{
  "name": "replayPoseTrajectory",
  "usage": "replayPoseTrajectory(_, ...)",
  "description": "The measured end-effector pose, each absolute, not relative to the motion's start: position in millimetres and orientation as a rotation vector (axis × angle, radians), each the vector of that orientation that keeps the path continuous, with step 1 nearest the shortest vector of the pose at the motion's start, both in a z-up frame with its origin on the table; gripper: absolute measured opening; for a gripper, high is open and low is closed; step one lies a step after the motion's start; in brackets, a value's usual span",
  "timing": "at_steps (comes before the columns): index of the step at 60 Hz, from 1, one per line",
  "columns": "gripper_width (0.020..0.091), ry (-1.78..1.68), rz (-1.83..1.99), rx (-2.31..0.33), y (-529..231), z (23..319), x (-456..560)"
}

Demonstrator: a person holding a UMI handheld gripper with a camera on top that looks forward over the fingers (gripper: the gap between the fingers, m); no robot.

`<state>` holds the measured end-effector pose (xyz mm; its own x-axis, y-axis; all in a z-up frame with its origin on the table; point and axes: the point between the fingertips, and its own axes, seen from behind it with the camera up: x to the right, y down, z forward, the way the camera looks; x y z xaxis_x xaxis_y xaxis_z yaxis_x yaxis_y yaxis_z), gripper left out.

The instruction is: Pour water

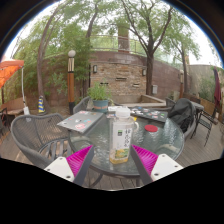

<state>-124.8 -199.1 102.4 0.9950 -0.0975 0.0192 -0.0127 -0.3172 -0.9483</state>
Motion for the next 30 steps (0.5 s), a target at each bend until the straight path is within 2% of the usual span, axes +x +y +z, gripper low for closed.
replayPoseTrajectory(8,0.083,0.053,-0.073,-1.888,-145.5,74.5,-96.5)
replayPoseTrajectory(15,0.0832,0.05,-0.053,-1.871,-112.7,67.4,-84.1)
replayPoseTrajectory(21,0.0831,0.029,-0.05,-1.828,-95.6,80.0,-83.3)
replayPoseTrajectory(22,0.0783,0.021,-0.05,-1.815,-90.2,79.8,-83.7)
replayPoseTrajectory(24,0.0584,0.005,-0.042,-1.824,-85.6,78.8,-85.6)
replayPoseTrajectory(30,0.0557,-0.086,-0.068,-1.808,-74.2,80.1,-95.9)
